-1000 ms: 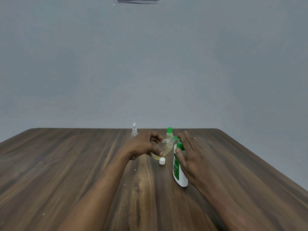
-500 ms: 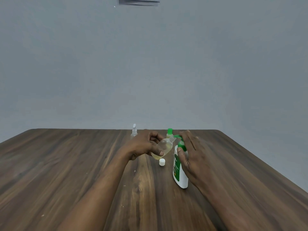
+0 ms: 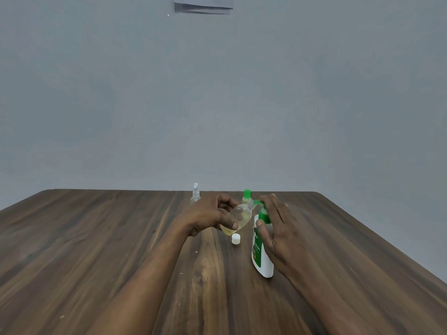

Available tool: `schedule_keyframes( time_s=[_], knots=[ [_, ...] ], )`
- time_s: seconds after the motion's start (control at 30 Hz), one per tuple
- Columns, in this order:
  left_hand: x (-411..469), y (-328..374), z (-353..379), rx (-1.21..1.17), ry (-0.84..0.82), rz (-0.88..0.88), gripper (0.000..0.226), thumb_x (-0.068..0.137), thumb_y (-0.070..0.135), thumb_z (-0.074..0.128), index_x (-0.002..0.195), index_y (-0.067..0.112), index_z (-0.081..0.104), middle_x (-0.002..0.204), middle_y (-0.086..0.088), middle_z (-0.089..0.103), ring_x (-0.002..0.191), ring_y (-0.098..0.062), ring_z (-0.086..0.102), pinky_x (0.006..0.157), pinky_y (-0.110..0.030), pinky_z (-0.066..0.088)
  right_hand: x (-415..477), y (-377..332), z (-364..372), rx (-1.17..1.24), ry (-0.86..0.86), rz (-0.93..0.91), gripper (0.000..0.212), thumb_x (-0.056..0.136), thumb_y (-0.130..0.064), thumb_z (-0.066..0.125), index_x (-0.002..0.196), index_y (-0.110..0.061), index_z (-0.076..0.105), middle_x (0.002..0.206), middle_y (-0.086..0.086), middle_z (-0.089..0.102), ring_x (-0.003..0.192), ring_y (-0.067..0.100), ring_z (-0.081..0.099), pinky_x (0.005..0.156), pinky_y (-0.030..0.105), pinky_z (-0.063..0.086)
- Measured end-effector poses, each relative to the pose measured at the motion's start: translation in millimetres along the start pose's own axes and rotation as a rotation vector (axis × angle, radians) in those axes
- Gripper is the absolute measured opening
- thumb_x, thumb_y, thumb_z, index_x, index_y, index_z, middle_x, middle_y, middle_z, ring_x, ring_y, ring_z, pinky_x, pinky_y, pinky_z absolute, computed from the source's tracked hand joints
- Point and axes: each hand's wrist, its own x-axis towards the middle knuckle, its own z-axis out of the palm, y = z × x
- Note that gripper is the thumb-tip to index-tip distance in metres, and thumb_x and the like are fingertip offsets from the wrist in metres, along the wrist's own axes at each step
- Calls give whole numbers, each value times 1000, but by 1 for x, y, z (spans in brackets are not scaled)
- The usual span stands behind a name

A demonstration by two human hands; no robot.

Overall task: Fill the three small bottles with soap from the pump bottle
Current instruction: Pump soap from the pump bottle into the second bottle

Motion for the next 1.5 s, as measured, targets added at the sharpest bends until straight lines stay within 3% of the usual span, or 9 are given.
schedule_keyframes(
  time_s=[0.13,0.23,0.37,0.57,0.8,0.97,1.1,1.27,1.5],
  knots=[
    [0,0,1,-10,-2,4,41,77,-8,79,114,2,68,101,-9,69,74,-9,68,61,-23,55,0,0,0,-2,10,12,54,92,-39,41,137,-10,47,141,5,49,132,0,26,108,38,28],
    [-1,1,0,-12,-7,1,41,77,-10,78,114,1,67,99,-9,69,73,-9,67,59,-22,53,0,1,1,1,-14,18,51,93,-36,43,138,-10,47,143,6,46,134,10,35,111,37,28],
    [-1,-1,1,-9,-10,-13,44,77,-10,78,118,-1,65,104,-14,68,81,-17,66,62,-24,53,-2,2,4,17,-23,43,48,91,-23,53,137,-9,47,144,9,46,131,10,33,111,36,26],
    [-1,0,1,-11,-14,-21,45,77,-9,79,119,0,64,103,-11,68,78,-14,66,61,-23,53,-3,0,1,48,-52,67,54,91,-33,47,141,-12,42,145,4,43,135,16,39,113,40,32],
    [0,-1,0,-8,-10,-14,46,76,-9,79,119,1,64,106,-12,67,80,-14,66,62,-23,54,0,-2,-2,54,-38,55,50,92,-26,51,138,-10,46,143,6,46,133,20,43,111,43,35],
    [0,-2,0,0,-22,-9,46,76,-8,80,118,2,65,104,-12,69,78,-13,67,61,-24,54,-2,-2,0,40,-48,63,51,91,-26,48,138,-9,46,144,9,44,132,12,35,112,37,26],
    [1,-3,-1,-3,-15,-14,45,76,-8,80,117,1,66,100,-10,69,74,-10,67,60,-23,53,-2,-2,-1,47,-52,66,52,91,-30,47,139,-12,44,144,6,45,132,9,32,112,39,30],
    [1,-3,-1,-11,-7,-18,45,76,-9,79,118,0,64,102,-12,67,77,-13,66,61,-25,53,0,-2,-4,52,-58,53,53,91,-32,48,140,-12,43,144,3,45,135,16,38,112,42,32],
    [1,-4,1,-3,-14,-15,46,76,-9,79,119,2,65,103,-14,67,76,-12,66,62,-24,54,-2,-2,-5,22,-102,55,48,94,-22,54,140,-12,43,146,3,42,139,15,34,117,39,24]
  ],
)
